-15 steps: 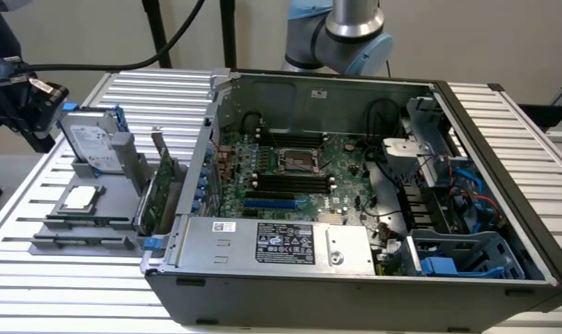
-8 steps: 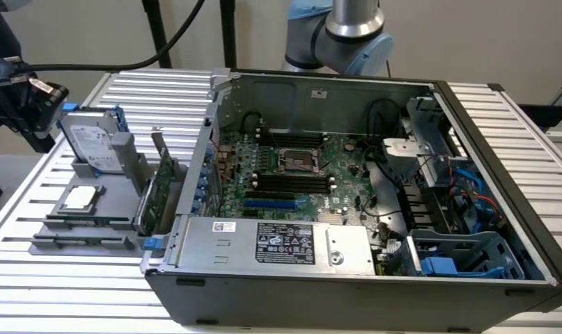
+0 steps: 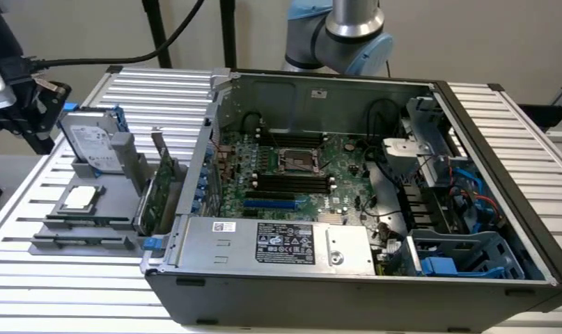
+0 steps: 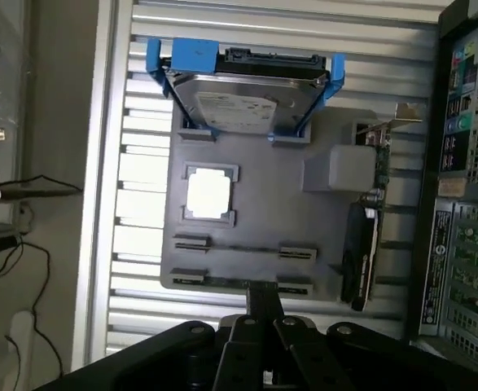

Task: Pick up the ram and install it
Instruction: 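Pick up the ram and move it above insertion slot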

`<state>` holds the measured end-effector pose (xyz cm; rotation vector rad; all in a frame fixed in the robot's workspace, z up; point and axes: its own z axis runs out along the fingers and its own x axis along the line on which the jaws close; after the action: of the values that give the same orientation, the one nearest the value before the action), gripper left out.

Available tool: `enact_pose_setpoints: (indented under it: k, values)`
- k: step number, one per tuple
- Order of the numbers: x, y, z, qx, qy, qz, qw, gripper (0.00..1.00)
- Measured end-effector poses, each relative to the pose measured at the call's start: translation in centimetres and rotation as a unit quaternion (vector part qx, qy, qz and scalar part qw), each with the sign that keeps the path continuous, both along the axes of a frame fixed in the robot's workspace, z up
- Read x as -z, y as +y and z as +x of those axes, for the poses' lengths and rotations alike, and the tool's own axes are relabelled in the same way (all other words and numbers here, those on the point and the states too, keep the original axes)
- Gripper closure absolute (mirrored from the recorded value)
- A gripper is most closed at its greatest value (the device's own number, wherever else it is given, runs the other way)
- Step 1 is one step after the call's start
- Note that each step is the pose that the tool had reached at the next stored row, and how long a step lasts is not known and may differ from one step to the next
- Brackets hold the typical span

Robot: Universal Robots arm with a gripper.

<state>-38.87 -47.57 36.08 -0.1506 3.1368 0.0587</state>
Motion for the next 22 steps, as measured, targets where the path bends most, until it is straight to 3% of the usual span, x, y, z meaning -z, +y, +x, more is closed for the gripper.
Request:
enact_pose_setpoints:
  k: [6,11,16,22]
  values:
    - [0.2,0.0,0.0,-0.055,0.0,0.0,0.9985,1.0]
    - [0.36,0.0,0.0,-0.1,0.0,0.0,0.995,1.0]
    - [0.52,0.0,0.0,-0.145,0.0,0.0,0.9894,1.0]
    - [0.71,0.0,0.0,-0.199,0.0,0.0,0.98,1.0]
